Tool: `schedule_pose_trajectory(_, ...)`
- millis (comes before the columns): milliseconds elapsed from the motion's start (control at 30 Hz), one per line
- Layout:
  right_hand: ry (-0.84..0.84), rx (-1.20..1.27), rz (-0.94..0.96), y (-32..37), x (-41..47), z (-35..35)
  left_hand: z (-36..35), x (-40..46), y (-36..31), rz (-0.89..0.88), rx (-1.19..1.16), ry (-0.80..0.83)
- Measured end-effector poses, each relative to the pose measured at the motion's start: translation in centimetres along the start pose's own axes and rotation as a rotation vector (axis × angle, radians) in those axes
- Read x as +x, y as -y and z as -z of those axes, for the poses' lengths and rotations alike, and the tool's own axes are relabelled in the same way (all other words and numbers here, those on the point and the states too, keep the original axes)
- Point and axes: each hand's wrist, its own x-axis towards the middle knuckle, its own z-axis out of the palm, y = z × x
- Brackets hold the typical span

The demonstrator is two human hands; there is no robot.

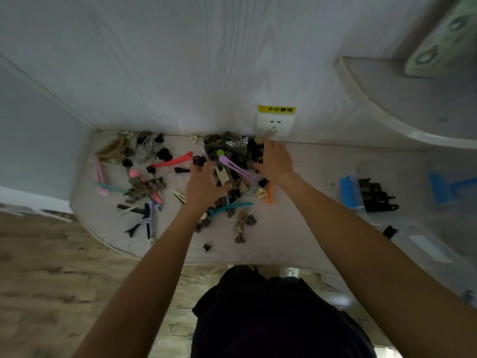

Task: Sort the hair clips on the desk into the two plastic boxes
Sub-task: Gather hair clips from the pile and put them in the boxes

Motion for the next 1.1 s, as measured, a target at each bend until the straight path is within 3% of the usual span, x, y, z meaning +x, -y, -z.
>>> schedule_pose_trajectory(300,-0.151,0.331,-0.098,-1.7,-2.2,-0.7,1.4,-2.4,1.9,0.054,-0.547,-0.198)
schedule_pose_trajectory(433,-0.214,0.781,-0.242,-1.8,-3.1,0.3,1.8,-4.1,1.4,0.127,-1.023,-0.087)
schedule_pose_trajectory(533,-0.242,0.994,-0.276,-2.5,-4.8,1.9,1.7,-5.8,-0.5,0.034,-1.079,-0.034)
schedule_pose_trajectory(700,-0.411,1.016,-0.163,-6.5,-12.2,5.4,0.7,-6.8,-6.5,-0.192,-0.869,0.119)
schedule_pose_trajectory(833,-0.637,0.930,-0.224,-12.7,-18.6,8.4,-1.6,-7.2,-14.3,-0.481,-0.614,0.270)
schedule_pose_trajectory(967,-0.803,0.584,-0.281,-19.0,-21.4,10.7,-5.1,-6.7,-22.0,-0.685,-0.216,0.215)
schedule_pose_trajectory(1100,-0.781,0.412,-0.198,-23.2,-21.3,12.5,-9.2,-5.7,-27.1,-0.804,0.055,0.199)
